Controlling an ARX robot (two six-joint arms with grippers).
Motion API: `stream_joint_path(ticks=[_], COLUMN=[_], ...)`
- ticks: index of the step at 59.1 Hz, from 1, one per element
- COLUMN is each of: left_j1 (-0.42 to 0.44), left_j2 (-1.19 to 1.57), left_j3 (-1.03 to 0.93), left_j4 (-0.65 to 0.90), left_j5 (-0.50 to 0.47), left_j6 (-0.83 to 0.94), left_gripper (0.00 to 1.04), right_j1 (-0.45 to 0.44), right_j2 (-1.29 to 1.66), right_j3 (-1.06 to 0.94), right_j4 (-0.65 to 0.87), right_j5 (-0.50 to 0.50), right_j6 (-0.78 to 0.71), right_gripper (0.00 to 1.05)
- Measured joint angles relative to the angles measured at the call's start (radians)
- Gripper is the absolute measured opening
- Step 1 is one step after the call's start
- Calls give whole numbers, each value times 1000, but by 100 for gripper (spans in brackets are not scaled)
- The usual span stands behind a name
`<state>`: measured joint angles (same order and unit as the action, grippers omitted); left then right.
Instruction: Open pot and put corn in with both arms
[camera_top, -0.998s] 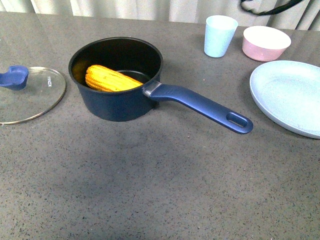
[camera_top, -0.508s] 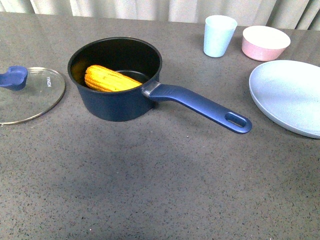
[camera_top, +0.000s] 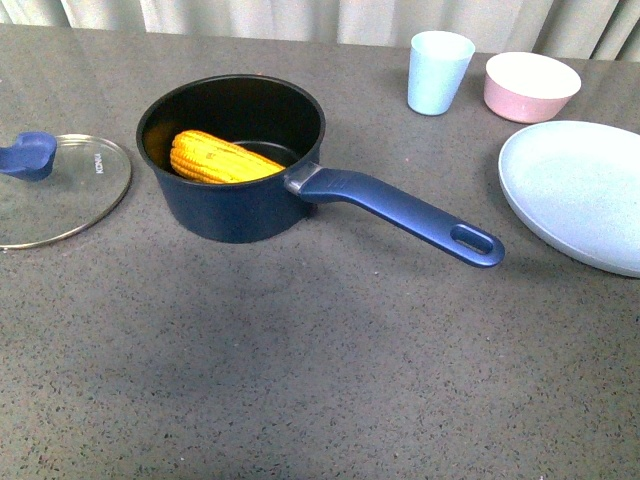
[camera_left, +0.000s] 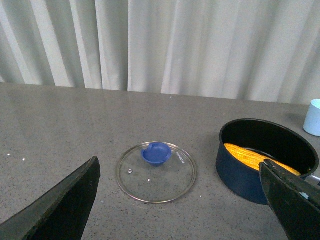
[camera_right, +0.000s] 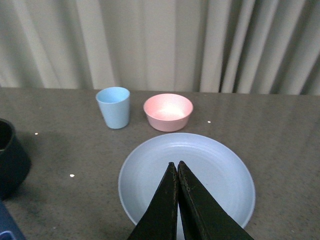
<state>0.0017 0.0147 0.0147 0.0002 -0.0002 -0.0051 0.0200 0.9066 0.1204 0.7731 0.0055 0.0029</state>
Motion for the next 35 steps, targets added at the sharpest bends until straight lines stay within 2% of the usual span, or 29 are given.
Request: stream_joint_path(ticks=[15, 21, 35], left_j1=[0, 0, 0], left_j2=[0, 0, 0], left_j3=[0, 0, 0], left_j4=[0, 0, 0], left_j5=[0, 0, 0], left_j6=[0, 0, 0], left_gripper=[96, 96, 96], right_j1=[-17, -18, -18], right_j2=[-156, -169, -318], right_j3=[-58, -95, -97], right_j4=[-98, -58, -196], right_j5=[-5, -6, -6], right_j6=[0, 0, 0], right_gripper=[2, 2, 2])
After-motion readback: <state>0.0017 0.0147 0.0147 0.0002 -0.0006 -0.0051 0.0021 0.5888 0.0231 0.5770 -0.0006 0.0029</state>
